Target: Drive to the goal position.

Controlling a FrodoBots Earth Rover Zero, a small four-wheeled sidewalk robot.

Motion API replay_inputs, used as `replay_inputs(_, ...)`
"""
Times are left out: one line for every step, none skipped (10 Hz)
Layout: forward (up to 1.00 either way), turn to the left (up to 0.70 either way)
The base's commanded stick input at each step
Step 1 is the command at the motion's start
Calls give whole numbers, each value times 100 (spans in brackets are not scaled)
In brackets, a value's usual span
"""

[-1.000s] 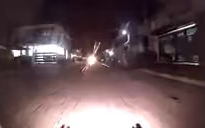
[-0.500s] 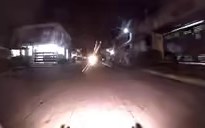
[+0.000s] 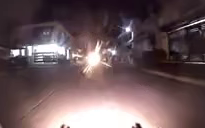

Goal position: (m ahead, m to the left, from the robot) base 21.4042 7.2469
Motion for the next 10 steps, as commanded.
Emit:
replay_inputs(85, 0)
replay_inputs(85, 0)
replay_inputs(85, 0)
replay_inputs(85, 0)
replay_inputs(85, 0)
replay_inputs(85, 0)
replay_inputs(85, 0)
replay_inputs(85, 0)
replay_inputs(85, 0)
replay_inputs(85, 0)
